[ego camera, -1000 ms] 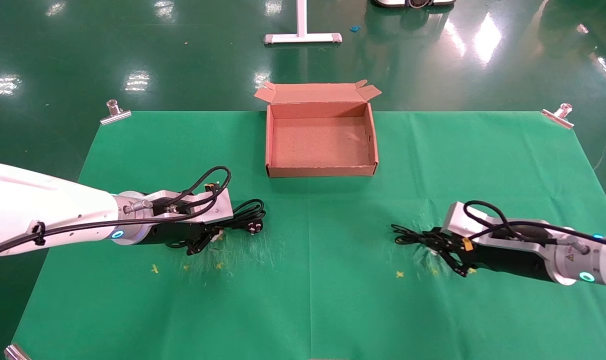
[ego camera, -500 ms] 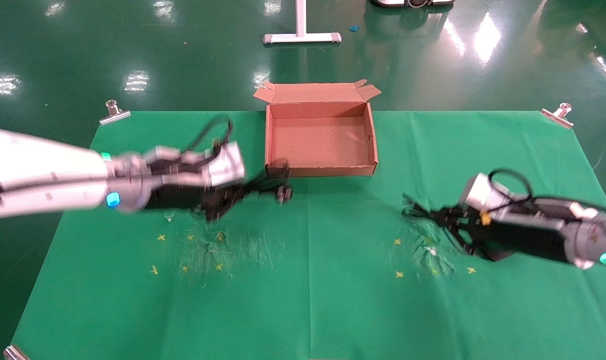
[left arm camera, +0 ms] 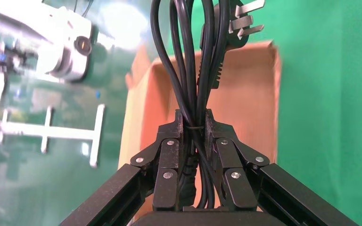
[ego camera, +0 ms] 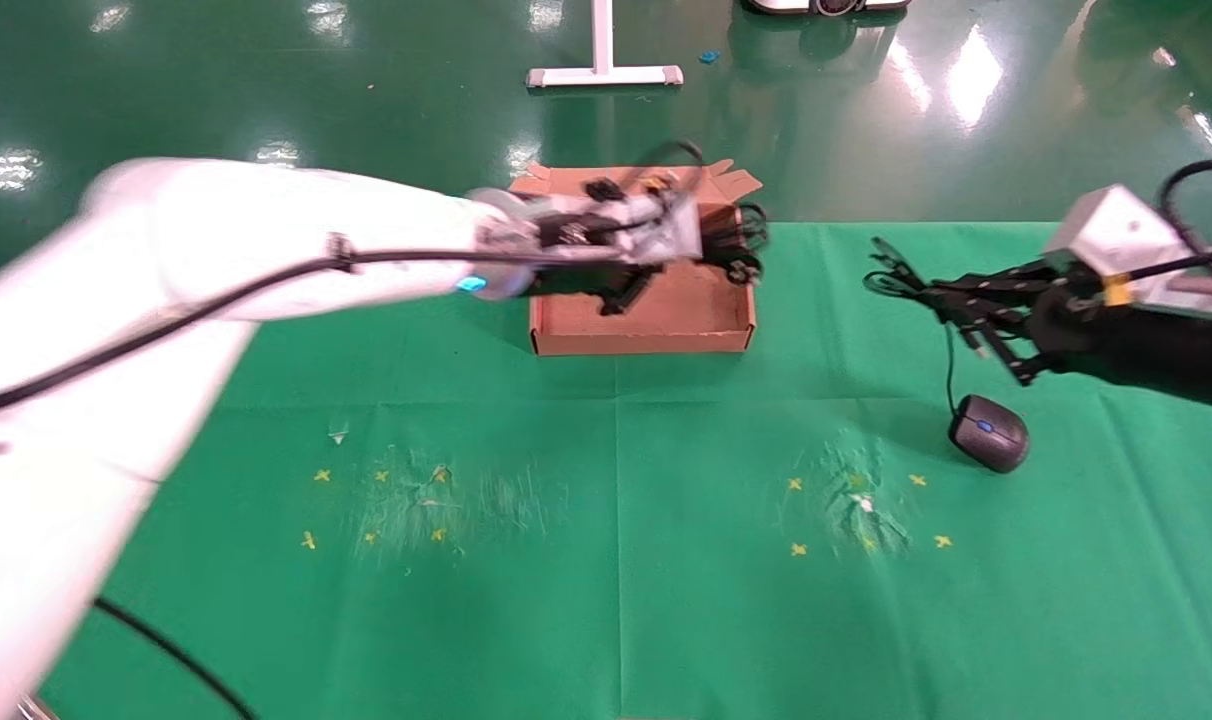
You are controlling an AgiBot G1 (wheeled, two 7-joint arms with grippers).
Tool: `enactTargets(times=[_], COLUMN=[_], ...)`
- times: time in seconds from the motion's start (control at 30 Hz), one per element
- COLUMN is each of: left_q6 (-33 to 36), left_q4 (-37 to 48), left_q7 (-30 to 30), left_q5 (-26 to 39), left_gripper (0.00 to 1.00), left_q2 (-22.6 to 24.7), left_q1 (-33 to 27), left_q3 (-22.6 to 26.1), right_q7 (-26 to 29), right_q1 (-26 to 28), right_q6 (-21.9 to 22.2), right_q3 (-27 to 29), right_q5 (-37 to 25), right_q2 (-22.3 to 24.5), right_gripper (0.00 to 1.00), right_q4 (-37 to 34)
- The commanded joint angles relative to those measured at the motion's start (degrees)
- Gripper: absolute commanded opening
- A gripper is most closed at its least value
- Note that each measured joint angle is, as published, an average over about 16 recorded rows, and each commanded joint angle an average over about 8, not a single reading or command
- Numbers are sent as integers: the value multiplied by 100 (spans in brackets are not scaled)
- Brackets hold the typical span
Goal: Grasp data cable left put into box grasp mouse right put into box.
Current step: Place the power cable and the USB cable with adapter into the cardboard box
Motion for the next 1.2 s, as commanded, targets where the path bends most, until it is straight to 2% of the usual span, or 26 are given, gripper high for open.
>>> enactTargets(times=[0.03,0.1,0.13,0.4,0.67,0.83,1.07,1.2], left_q6=[-291,-427,-473,-733,-716,-508,-107,-86], left_q4=[380,533,599,1051,1462,984,-915,-1889], left_q7=[372,561,632,980,829,374,-901,-1779], left_q5=[-99,-381,-519,-1278,-1538,-1631,-1446,-1043], left_gripper=[66,91,100,100,100,100,100,100], left_q2=[242,253,252,229,-109,-876,-2436,-2945], left_q1=[-47,-92,-119,-362,-632,-639,-365,-197], left_q3=[126,298,375,933,1076,959,903,924], right_q7=[-15,-24,-27,-12,-36,-158,-370,-486], right_q1=[-23,-70,-90,-108,262,713,1411,1636], right_q6=[-15,2,14,135,238,203,32,-21], right_q3=[80,152,186,371,352,176,-190,-395], right_q5=[96,165,197,385,399,294,108,16], right_q2=[127,241,291,421,36,-493,-1391,-1877], right_gripper=[0,0,0,0,0,0,0,0], right_q4=[31,52,62,174,273,191,-141,-347])
